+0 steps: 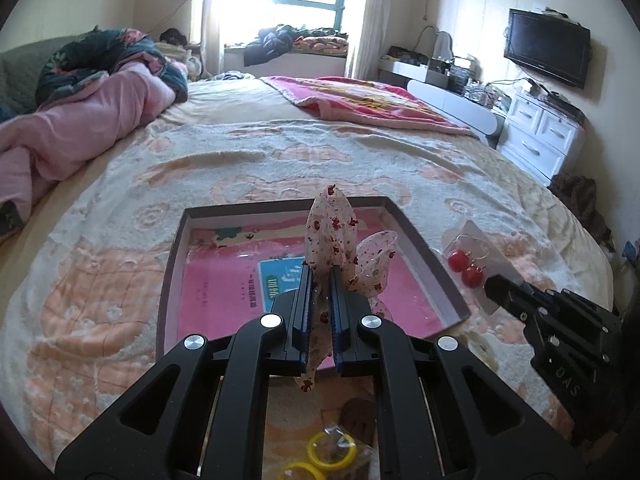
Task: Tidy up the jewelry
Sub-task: 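Lower the bow into the pink box with the left tool while the right tool drops the bag there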
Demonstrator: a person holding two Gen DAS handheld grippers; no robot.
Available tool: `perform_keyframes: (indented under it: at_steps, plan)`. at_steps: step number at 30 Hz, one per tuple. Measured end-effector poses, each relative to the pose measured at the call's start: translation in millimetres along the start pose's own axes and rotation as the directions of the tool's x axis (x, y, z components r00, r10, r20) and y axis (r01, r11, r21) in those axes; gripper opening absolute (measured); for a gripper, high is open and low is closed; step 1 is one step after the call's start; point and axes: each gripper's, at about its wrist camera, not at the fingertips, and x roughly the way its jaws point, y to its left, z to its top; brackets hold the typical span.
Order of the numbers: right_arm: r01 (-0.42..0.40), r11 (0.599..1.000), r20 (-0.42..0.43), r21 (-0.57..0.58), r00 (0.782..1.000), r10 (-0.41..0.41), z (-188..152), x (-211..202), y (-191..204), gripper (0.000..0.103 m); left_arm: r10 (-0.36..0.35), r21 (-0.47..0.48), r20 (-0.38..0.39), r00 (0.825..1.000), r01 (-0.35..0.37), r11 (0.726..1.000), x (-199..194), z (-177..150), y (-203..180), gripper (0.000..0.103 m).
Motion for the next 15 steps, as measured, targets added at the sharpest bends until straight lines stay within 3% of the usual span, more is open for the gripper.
perform_keyframes:
  at_steps: [8,15]
  plan:
    - [-0.001,1.0,-0.076,0.018,0.997,0.003,8.6,51.0,-3.1,0.01,0.047,-0.025,-0.033,0.998,-0.047,0.999,27.6,-2.5,26.4,0.004]
    - [0.06,0.998,-0.159,-0.009,0.985,-0.06,3.5,91.0,3.0,0.01,0.067,-0.032,-0.065,0.996,-0.069,0.997,46.1,-10.8,39.0,0.004]
